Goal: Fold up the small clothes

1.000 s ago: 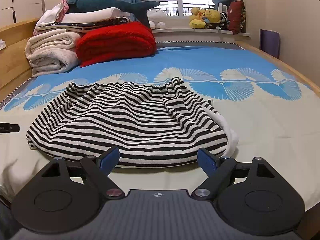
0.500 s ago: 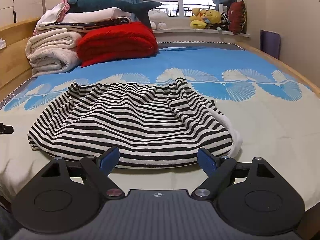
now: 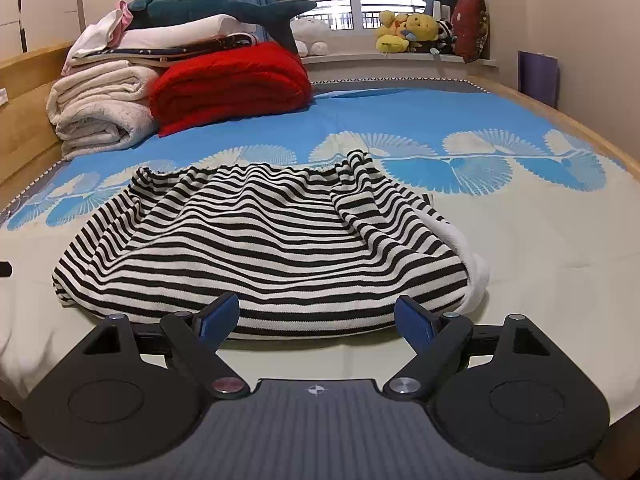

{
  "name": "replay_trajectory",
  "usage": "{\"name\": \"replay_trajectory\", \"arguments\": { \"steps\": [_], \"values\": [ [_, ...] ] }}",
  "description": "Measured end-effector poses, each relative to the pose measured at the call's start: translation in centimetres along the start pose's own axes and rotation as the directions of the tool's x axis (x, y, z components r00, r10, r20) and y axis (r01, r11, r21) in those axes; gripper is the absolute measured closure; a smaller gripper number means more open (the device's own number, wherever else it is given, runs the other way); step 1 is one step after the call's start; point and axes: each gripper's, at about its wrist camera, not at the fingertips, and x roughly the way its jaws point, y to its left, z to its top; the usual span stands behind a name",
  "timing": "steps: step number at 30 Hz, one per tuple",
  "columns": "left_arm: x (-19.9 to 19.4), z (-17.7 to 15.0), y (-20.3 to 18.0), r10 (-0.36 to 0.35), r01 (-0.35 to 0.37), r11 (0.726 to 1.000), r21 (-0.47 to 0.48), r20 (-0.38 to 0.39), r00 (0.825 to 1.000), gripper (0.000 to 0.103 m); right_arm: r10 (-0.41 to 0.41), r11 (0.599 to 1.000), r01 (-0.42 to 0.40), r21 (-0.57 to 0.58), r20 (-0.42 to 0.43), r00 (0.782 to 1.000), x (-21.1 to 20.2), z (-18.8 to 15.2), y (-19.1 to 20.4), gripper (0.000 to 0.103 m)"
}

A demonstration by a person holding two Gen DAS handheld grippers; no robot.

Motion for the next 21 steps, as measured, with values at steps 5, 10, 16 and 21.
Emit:
{"name": "replay_trajectory", "arguments": {
  "steps": [5, 10, 16, 21],
  "values": [
    [0.3, 0.0, 0.0, 0.017, -0.017, 1.0, 0.01, -0.005, 1.0, 0.0, 0.002, 0.999, -0.002, 0.044, -0.001, 1.0, 0.5, 0.3, -0.6, 0.017],
    [0.5, -0.1, -1.0, 0.031, -0.031, 0.999, 0.025, -0.001, 1.0, 0.0, 0.02, 0.973, -0.011, 0.232, -0.036, 0.999, 1.3, 0.6, -2.8, 0.017],
    [1.1, -0.4, -2.1, 0.024, -0.023, 0.999, 0.023, -0.022, 0.999, 0.0, 0.104, 0.866, -0.05, 0.497, -0.081, 0.991, 2.9, -0.5, -5.8, 0.017],
    [2.3, -0.5, -2.2, 0.028, -0.029, 1.0, -0.006, -0.068, 0.997, 0.0, -0.003, 0.791, 0.082, 0.607, -0.131, 0.991, 4.7, -1.5, -7.2, 0.017]
  ]
}}
